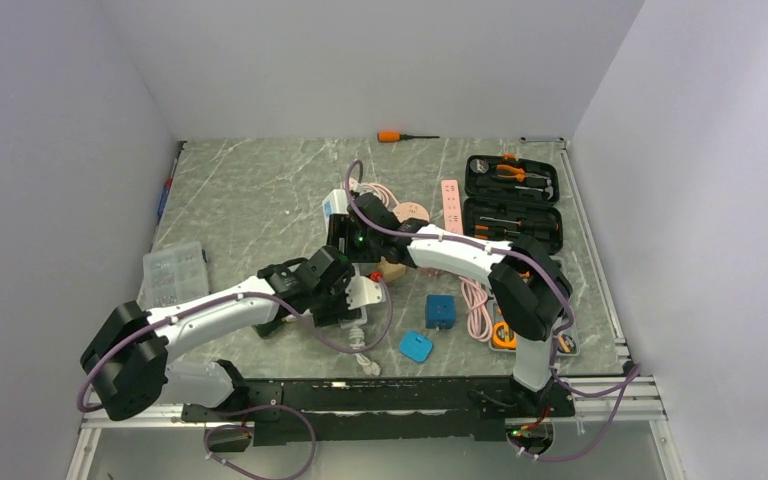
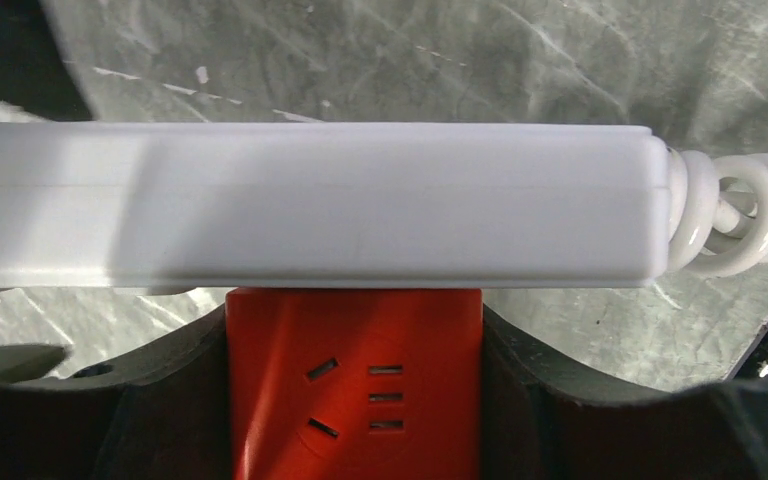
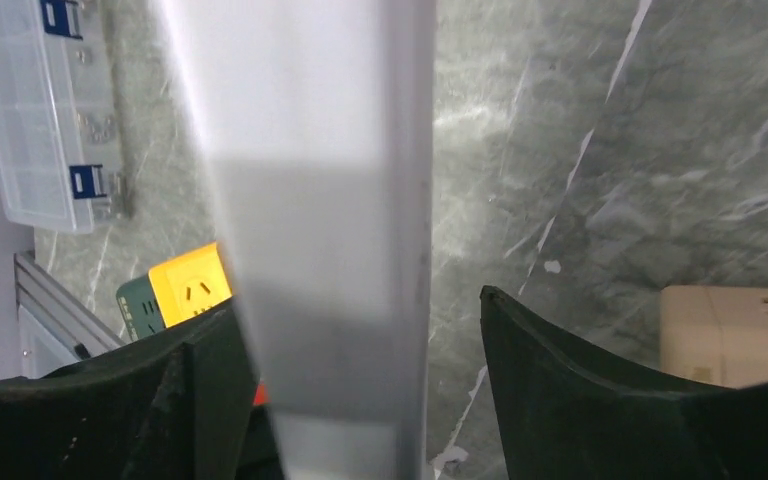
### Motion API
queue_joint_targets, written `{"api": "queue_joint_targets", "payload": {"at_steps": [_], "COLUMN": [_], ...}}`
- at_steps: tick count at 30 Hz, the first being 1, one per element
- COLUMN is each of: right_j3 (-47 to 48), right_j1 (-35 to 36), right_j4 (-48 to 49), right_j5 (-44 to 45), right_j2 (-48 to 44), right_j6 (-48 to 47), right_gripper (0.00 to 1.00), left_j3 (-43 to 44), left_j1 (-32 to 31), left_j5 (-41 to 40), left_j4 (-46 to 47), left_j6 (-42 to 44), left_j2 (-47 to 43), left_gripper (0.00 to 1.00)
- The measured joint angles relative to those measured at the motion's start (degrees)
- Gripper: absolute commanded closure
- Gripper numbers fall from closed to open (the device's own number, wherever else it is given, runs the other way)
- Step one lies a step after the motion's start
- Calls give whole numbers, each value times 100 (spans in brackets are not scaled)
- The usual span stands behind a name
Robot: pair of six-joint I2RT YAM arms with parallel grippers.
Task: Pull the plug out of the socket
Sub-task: Remove the plug from the socket.
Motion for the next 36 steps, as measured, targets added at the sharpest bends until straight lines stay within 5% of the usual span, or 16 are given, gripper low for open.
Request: {"api": "queue_joint_targets", "payload": {"at_steps": [6, 14, 36], "right_j3": [-260, -245, 785], "right_j1": [17, 15, -81], "right_j4": [136, 146, -389], "right_j5": [-326, -387, -603], "right_j2": [0, 7, 332], "right_j6": [153, 129, -173], "right_gripper": [50, 100, 100], "left_j3": [0, 4, 872], "left_j1": [28, 28, 695], "left_j5": [-72, -111, 328], "left_j4": [-22, -129, -1340], "left_j6": [9, 138, 1008], "left_j2": [-142, -219, -367], "left_gripper": [100, 100, 100]}}
